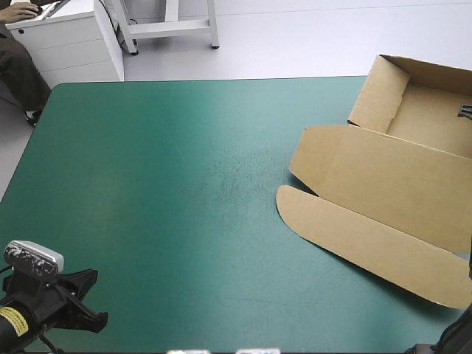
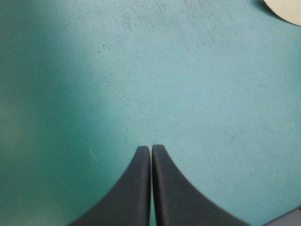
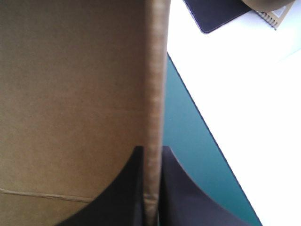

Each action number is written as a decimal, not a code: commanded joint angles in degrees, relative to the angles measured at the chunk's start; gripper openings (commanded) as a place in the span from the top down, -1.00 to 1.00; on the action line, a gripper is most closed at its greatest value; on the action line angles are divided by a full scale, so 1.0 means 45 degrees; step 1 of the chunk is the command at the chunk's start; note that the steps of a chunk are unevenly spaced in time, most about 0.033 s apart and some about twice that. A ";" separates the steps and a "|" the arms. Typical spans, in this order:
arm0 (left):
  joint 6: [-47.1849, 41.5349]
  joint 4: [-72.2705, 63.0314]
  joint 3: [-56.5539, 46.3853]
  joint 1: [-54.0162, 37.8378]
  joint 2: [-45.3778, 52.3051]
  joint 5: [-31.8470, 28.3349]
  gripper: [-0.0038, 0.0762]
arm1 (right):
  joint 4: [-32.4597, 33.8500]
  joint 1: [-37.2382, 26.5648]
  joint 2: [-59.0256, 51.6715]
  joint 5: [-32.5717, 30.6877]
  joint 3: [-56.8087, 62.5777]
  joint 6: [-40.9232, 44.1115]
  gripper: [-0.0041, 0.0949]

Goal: Fold the box

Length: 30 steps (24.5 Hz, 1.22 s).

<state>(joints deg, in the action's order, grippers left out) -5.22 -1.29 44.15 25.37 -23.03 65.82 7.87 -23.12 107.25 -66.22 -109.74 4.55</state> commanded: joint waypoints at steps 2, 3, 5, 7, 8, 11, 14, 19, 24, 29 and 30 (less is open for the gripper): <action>-0.0126 -0.0044 0.0335 0.0036 -0.0128 -0.0683 0.93 | 0.0063 -0.0810 -0.0234 0.0136 -0.0394 0.0043 0.67; -0.0126 -0.0044 0.0335 0.0036 -0.0128 -0.0683 0.93 | 0.0031 -0.0899 -0.0165 0.0045 -0.0362 0.0043 0.54; -0.0126 -0.0044 0.0335 0.0036 -0.0128 -0.0683 0.93 | -0.0123 -0.1055 -0.0018 -0.0121 -0.0265 0.0043 0.09; -0.0126 -0.0014 0.0335 0.0036 -0.0128 -0.0683 0.93 | -0.0154 -0.1055 0.0062 -0.0123 -0.0265 -0.0068 -0.37; -0.0126 -0.0014 0.0335 0.0036 -0.0128 -0.0683 0.93 | -0.0154 -0.1055 0.0062 -0.0123 -0.0265 -0.0068 -0.41; -0.0126 -0.0014 0.0335 0.0036 -0.0128 -0.0683 0.93 | -0.0127 -0.1055 0.0038 -0.0434 -0.0357 -0.0068 -0.41; -0.0126 -0.0014 0.0335 0.0036 -0.0128 -0.0663 0.93 | -0.0309 -0.1055 -0.0505 -0.1084 -0.0558 -0.0094 -0.39; -0.0068 0.0044 0.0335 0.0036 -0.0128 -0.0957 0.93 | -0.3391 -0.1012 -0.2460 -0.1247 0.0147 -0.1805 0.17; -0.0068 0.0092 0.0335 0.0036 -0.0128 -0.1083 0.93 | -0.5554 -0.1004 -0.5096 -0.0660 0.1782 -0.2850 0.92; -0.0068 0.0559 0.0335 0.0036 -0.0054 -0.1243 0.93 | -0.7444 -0.0982 -0.7374 -0.0303 0.3173 -0.4123 0.92; -0.0068 0.0576 0.0335 0.0036 -0.0038 -0.1281 0.93 | -0.7868 -0.0914 -0.7785 -0.0267 0.3457 -0.4447 0.92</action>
<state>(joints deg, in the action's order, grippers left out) -5.25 0.51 44.09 25.37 -23.03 63.96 -21.39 -27.47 78.18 -70.60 -95.37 -11.48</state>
